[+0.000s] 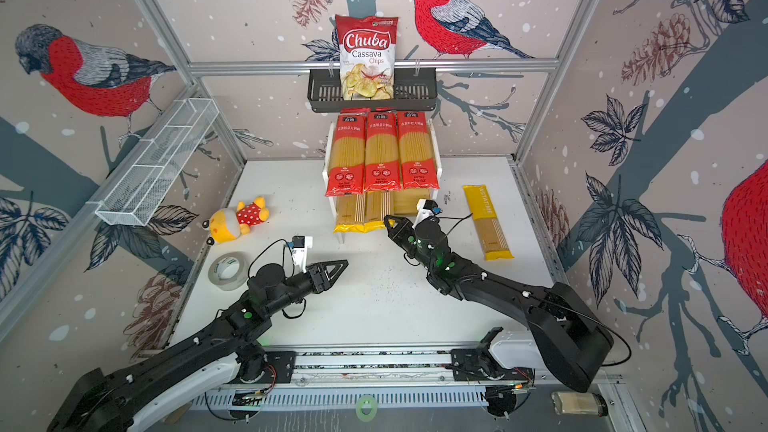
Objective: Place and organize the pasta boxes and bags onto the shelf
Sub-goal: 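Open both grippers and draw them back from the standing yellow bag, then move the right gripper to the lying yellow bag and grasp its middle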
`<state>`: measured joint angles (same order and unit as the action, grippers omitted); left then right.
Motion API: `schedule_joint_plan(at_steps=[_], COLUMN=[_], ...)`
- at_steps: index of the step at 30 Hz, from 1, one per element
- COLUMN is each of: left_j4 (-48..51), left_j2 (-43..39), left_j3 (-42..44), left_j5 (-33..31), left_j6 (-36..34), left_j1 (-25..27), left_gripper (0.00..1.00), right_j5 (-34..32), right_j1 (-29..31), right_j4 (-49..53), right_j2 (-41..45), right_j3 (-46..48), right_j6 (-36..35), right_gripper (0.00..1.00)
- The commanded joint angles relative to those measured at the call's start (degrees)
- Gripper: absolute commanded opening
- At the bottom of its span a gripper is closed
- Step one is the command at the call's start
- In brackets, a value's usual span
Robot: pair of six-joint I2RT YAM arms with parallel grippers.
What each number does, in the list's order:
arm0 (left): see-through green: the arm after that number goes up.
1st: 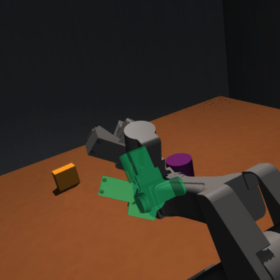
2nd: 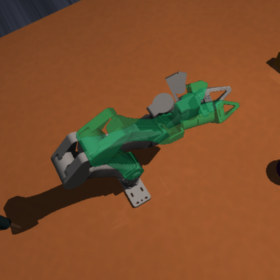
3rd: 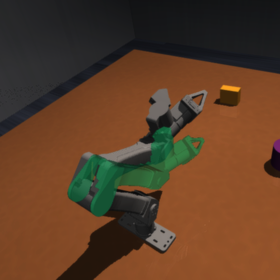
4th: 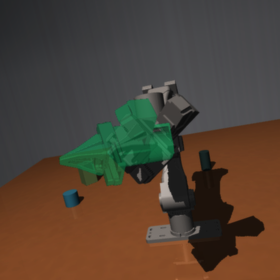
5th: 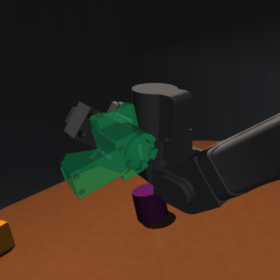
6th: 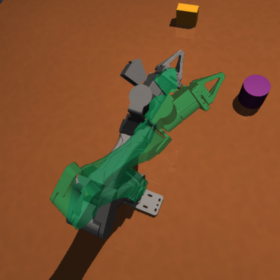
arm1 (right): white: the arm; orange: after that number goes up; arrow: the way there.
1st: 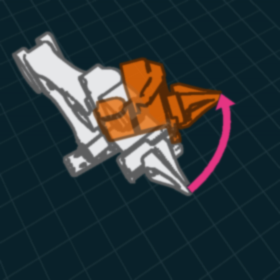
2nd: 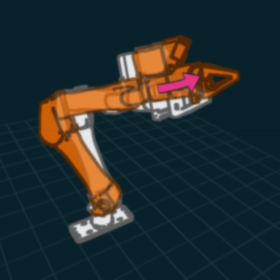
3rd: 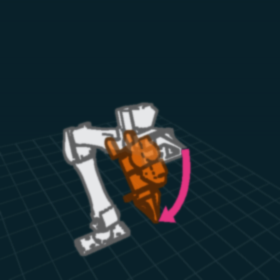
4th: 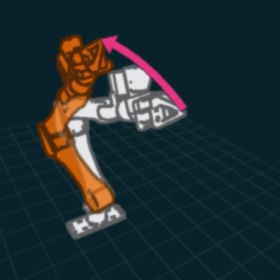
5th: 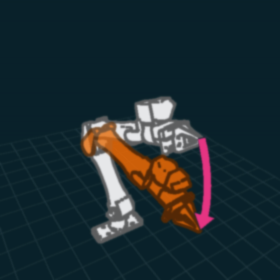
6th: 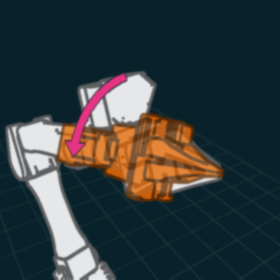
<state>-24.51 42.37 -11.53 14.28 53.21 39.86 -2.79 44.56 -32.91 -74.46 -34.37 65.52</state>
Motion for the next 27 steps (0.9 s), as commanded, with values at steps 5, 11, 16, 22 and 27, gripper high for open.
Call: schedule_joint_plan(at_steps=[5, 11, 16, 22, 27], left_j4=[-2.0, -6.2, -8.4, -10.5, -9.3], left_j2=[0.6, 3.5, 5.8, 8.0, 8.8], left_j3=[0.8, 0.3, -1.8, -2.4, -4.7], left_j5=[-0.2, 2.2, 0.7, -2.9, -9.6], left_j6=[-0.2, -1.5, -5.1, -9.0, -17.2], left_j1=[-0.1, 1.0, 5.1, 9.9, 16.4], left_gripper=[0.6, 0.6, 0.6, 0.61, 0.61], right_j5=[2.0, 4.4, 5.3, 3.3, 2.1], right_j1=[-0.6, -0.6, 0.0, 3.4, 3.8], right_j4=[-3.6, -3.0, 0.7, 8.6, 17.8], right_j2=[-0.1, 1.1, 2.4, 8.5, 15.7], right_j3=[0.9, 2.2, 2.1, 4.3, 8.5], right_j6=[-1.4, -1.2, -2.6, -6.0, -9.0], right_gripper=[0.32, 0.44, 0.53, 0.57, 0.58])
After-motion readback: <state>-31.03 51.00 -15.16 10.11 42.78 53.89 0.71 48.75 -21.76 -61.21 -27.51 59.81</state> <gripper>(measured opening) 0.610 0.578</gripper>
